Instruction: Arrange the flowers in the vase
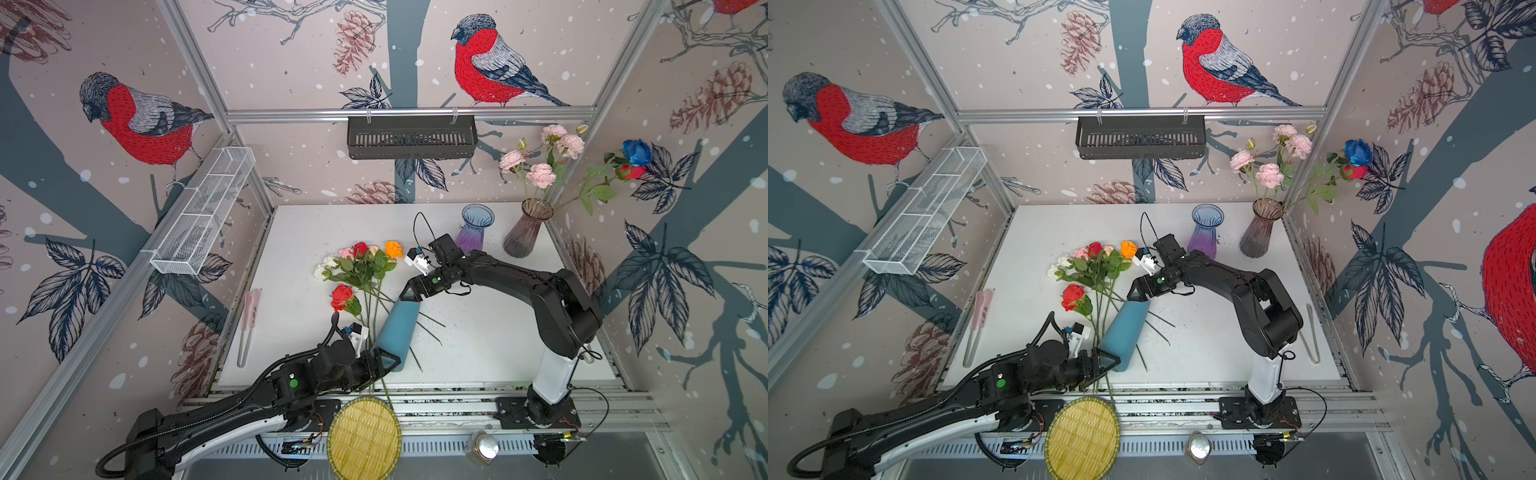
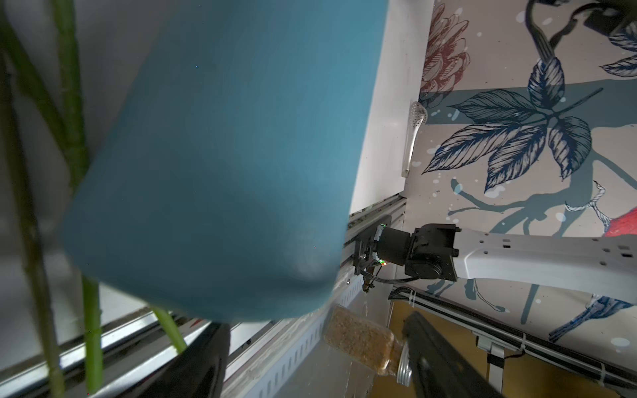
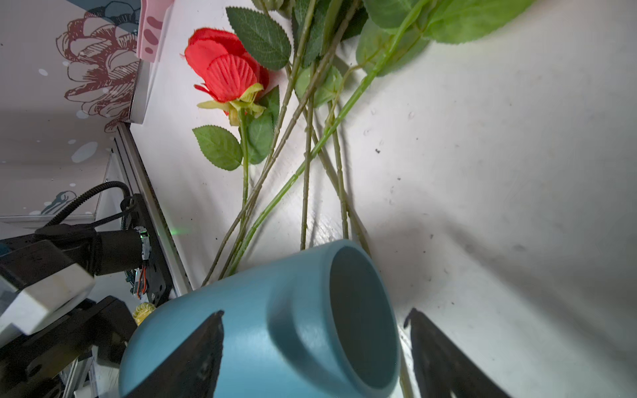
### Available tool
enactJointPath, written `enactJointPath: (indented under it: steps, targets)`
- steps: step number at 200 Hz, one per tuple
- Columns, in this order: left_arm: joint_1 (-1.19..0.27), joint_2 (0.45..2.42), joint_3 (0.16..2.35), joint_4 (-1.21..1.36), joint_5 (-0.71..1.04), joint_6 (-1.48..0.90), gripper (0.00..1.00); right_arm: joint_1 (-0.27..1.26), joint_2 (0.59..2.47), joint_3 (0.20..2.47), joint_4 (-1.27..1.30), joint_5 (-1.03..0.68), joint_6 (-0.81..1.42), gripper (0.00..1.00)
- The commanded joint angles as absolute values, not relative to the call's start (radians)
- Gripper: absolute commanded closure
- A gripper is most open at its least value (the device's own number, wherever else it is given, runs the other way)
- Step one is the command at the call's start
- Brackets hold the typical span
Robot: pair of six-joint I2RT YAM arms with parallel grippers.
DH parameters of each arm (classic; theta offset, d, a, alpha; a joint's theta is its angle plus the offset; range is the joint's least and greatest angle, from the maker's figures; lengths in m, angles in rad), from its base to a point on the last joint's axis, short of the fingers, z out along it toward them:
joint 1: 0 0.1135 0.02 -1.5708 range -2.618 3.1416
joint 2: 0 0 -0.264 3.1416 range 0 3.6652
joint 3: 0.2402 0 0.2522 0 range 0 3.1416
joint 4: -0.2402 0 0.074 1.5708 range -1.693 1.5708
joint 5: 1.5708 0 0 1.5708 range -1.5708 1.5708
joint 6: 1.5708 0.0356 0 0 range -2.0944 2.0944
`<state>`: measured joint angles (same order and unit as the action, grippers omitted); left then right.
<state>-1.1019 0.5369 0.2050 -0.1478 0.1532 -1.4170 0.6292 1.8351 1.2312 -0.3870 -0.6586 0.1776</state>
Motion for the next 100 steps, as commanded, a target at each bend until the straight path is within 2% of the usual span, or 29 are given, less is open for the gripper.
enactJointPath:
  steps: [1,40,71,100]
  targets:
    - [-1.103,0.57,0.19,-0.029,0.122,-1.445,0.2,0.634,1.815,1.21,-0.366,-0.706,0.156,0.17]
    - [-1.085,0.493,0.141,-0.024,0.022,-1.451,0.21,0.639,1.81,1.178,-0.363,-0.819,0.118,0.2]
    - [-0.986,0.424,0.081,0.015,0.08,-1.436,0.22,0.646,1.791,1.137,-0.341,-0.896,0.1,0.23]
    - [-0.933,0.457,0.108,0.001,0.112,-1.378,0.22,0.649,1.765,1.107,-0.332,-0.964,0.081,0.24]
